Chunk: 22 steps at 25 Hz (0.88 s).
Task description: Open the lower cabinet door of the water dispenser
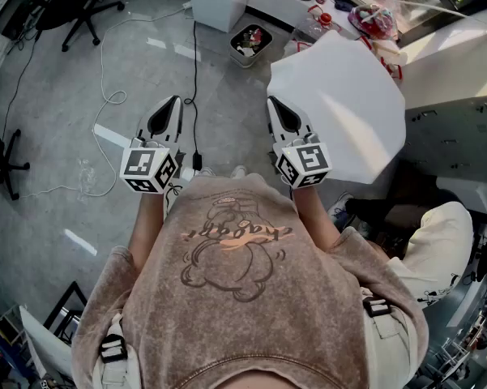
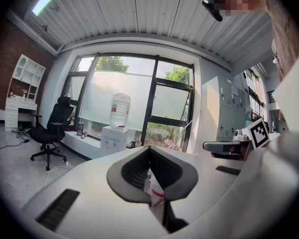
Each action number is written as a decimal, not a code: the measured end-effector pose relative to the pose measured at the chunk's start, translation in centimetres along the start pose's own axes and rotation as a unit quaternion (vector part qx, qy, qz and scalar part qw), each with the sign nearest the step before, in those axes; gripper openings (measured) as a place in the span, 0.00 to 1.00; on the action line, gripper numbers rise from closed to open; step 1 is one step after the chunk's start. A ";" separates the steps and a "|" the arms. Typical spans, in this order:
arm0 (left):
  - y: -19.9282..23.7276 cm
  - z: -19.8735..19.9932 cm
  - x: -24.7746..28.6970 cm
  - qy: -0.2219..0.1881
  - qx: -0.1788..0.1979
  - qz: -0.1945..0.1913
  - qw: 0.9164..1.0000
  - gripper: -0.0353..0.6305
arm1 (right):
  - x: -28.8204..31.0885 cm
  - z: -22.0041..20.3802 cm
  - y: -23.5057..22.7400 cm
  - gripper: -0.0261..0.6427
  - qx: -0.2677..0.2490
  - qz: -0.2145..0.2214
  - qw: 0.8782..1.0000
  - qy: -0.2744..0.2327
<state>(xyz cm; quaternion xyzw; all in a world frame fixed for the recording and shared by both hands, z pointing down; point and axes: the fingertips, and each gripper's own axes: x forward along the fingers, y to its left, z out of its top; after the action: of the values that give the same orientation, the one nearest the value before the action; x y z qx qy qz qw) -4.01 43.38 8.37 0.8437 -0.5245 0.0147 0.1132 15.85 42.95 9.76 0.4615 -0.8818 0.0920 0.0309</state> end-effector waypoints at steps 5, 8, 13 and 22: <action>-0.6 -0.1 0.6 0.000 0.002 0.005 1.000 0.08 | -0.2 0.0 -0.8 0.04 0.005 0.004 1.000 -0.003; -1.3 -0.4 1.0 0.003 0.003 0.008 1.000 0.08 | -0.5 -0.2 -1.5 0.04 0.016 0.010 1.000 -0.005; -2.2 -1.4 1.3 0.002 0.000 0.019 1.000 0.08 | -1.1 -2.7 -2.4 0.04 0.017 0.023 0.999 0.018; -1.0 -1.7 3.1 0.003 -0.001 0.039 0.999 0.08 | 0.0 -3.7 -4.0 0.04 0.020 0.032 0.999 0.031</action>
<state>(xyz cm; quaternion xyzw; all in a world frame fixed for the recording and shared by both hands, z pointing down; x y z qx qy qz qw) -1.60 41.40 10.27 0.8222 -0.5571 0.0209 0.1153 19.02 41.40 13.96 0.4301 -0.8929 0.1250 0.0462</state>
